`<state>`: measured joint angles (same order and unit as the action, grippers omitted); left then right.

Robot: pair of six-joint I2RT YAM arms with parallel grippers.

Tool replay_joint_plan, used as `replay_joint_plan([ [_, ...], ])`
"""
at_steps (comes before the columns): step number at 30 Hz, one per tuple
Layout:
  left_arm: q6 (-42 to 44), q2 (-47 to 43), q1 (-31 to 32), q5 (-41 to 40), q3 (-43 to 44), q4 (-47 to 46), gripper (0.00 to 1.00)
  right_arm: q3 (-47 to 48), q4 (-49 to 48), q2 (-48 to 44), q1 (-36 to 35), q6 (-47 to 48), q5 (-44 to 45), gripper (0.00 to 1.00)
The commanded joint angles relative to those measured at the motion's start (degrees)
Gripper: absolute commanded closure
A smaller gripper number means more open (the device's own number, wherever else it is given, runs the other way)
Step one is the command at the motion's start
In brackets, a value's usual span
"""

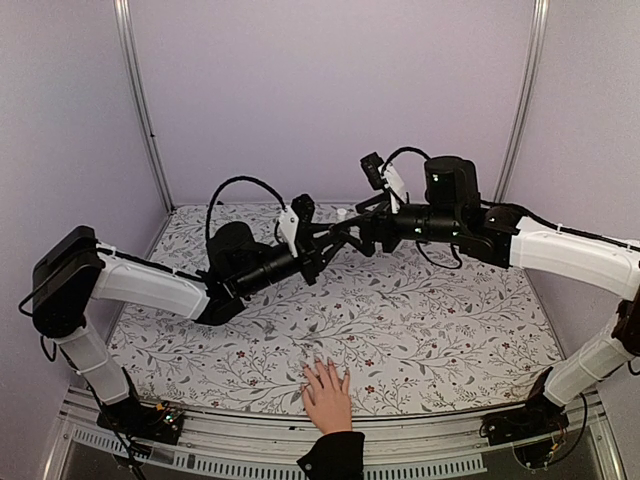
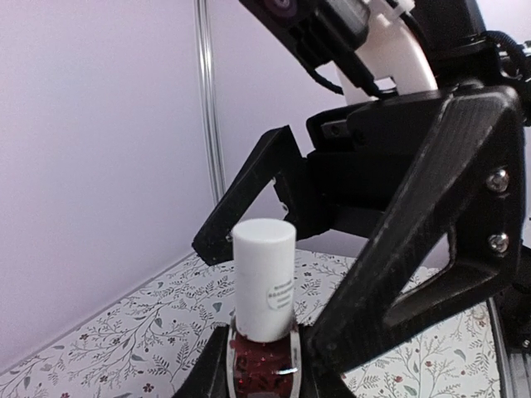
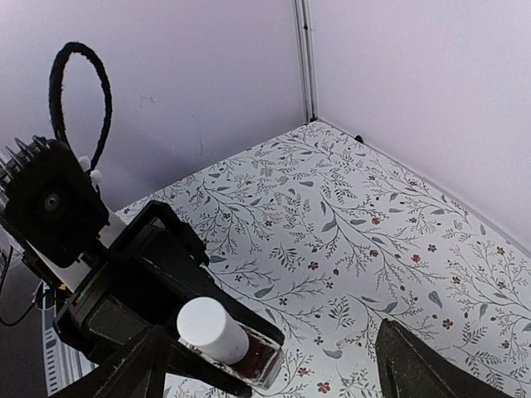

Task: Paint the nails
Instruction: Unscrew the nail polish bottle.

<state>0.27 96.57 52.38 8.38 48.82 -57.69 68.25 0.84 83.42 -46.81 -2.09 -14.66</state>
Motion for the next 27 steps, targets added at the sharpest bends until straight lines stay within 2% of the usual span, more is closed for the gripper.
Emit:
replay_joint_plan([
  [1,2.50,2.04,1.33,-7.03,1.94,-0.09,1.00,1.73,-1.18,0.42,0.22,-2.44,0.61,0.14],
  [6,4.07,3.23,2.10,-11.01,3.08,1.27,1.00,2.18,-1.29,0.76,0.22,-3.18,0.47,0.30],
  [13,4.98,3.56,2.37,-11.28,3.54,1.70,1.00,3.71,-0.84,2.91,0.22,-2.99,-1.62,0.50],
  [27,5.45,2.94,2.24,-10.29,3.48,1.87,1.00,3.77,-1.31,3.51,0.22,-2.61,-4.73,0.68],
])
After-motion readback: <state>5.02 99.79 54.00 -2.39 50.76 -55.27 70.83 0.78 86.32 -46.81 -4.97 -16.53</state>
